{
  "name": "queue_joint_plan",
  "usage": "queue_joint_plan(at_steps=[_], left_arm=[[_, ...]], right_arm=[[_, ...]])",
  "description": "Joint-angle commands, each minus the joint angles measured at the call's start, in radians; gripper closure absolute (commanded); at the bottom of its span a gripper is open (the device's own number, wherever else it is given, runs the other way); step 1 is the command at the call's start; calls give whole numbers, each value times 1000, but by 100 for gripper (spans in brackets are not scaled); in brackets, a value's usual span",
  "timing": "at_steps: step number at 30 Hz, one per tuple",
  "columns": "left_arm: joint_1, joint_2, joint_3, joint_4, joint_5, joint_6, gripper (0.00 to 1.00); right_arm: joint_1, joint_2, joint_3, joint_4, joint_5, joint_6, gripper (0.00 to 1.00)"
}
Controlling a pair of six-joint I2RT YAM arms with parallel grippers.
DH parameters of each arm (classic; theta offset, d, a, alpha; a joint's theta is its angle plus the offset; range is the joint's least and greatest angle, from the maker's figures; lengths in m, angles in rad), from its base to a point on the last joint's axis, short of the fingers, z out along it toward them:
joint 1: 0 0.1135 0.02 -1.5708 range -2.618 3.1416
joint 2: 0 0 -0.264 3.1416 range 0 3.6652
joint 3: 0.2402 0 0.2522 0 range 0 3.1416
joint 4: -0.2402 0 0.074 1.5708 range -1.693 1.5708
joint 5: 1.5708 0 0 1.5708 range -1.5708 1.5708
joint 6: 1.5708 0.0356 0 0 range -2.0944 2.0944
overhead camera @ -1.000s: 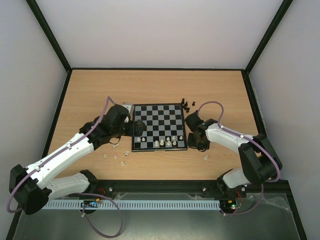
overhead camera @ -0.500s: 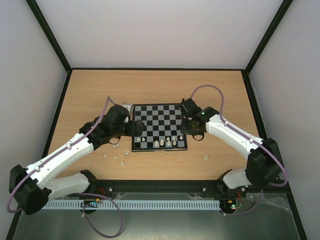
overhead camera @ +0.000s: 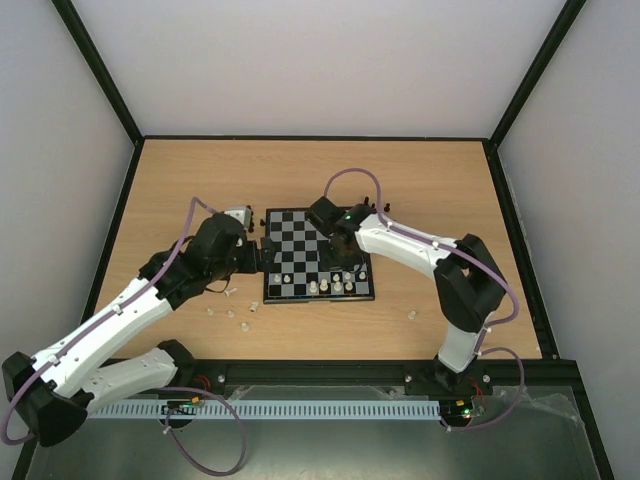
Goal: Set up the chess pieces on the board
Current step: Place the chess piece on the chessboard.
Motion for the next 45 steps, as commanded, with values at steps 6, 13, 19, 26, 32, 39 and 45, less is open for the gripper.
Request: queue_joint_plan(at_steps=[6, 13, 19, 26, 32, 39, 45], left_arm=[[6, -23, 3, -51, -33, -27, 1], [6, -17, -1, -49, -34, -26, 1], [6, -14, -8, -44, -33, -25, 1], [6, -17, -13, -41, -30, -23, 1], [8, -13, -16, -36, -28, -21, 1], [11, -5, -17, -37, -30, -20, 1], [11, 1, -17, -44, -33, -26, 1]], right_arm=[[37, 84, 38, -27, -42, -37, 94], [59, 118, 53, -26, -49, -43, 94], [73, 142, 61, -26, -51, -42, 93], [77, 150, 62, -27, -52, -40, 90], [81, 156, 68, -28, -55, -43, 85], [82, 150, 73, -27, -57, -47, 77], [83, 145, 62, -28, -55, -54, 77]])
